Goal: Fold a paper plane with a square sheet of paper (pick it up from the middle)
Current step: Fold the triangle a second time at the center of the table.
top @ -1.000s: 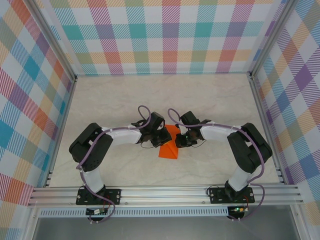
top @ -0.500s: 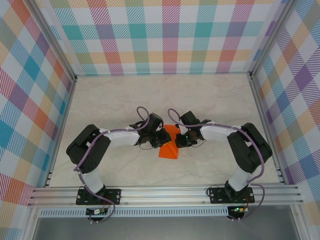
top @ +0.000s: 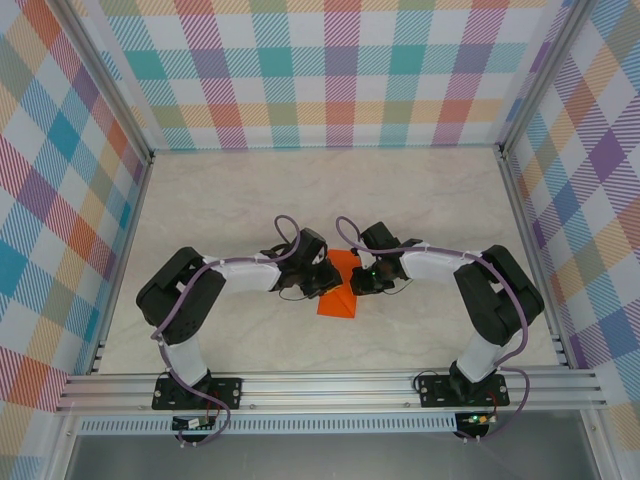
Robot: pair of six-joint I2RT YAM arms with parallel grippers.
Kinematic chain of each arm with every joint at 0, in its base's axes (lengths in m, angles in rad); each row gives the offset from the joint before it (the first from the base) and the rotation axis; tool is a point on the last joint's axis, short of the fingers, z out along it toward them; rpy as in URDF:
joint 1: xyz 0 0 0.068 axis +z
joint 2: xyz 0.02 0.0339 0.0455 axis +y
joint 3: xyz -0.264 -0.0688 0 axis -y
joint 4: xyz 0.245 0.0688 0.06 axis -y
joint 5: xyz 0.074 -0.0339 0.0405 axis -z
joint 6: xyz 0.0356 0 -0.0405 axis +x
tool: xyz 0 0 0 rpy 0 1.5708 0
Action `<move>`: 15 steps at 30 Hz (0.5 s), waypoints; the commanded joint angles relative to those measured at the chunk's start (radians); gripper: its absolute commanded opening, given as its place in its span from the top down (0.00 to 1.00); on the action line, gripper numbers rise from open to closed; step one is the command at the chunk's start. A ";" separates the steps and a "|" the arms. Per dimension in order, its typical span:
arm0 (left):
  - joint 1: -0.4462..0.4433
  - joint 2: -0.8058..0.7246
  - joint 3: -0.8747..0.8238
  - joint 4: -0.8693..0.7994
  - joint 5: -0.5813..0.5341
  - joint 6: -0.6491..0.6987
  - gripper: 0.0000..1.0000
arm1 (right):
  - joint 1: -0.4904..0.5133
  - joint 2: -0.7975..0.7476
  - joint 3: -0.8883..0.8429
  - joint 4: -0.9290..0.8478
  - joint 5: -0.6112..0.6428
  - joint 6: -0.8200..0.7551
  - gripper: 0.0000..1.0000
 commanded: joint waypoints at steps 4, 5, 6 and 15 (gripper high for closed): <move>-0.013 0.019 -0.027 -0.022 -0.034 0.014 0.86 | -0.002 0.028 0.013 0.000 0.006 0.001 0.87; -0.013 0.021 -0.029 -0.020 -0.034 0.014 0.86 | -0.002 0.027 0.014 -0.001 0.006 0.001 0.87; -0.013 0.024 -0.032 -0.018 -0.034 0.014 0.86 | -0.002 0.026 0.014 -0.003 0.004 0.002 0.87; -0.014 0.043 -0.042 -0.008 -0.033 0.014 0.86 | -0.001 -0.040 0.039 -0.041 -0.013 0.026 0.76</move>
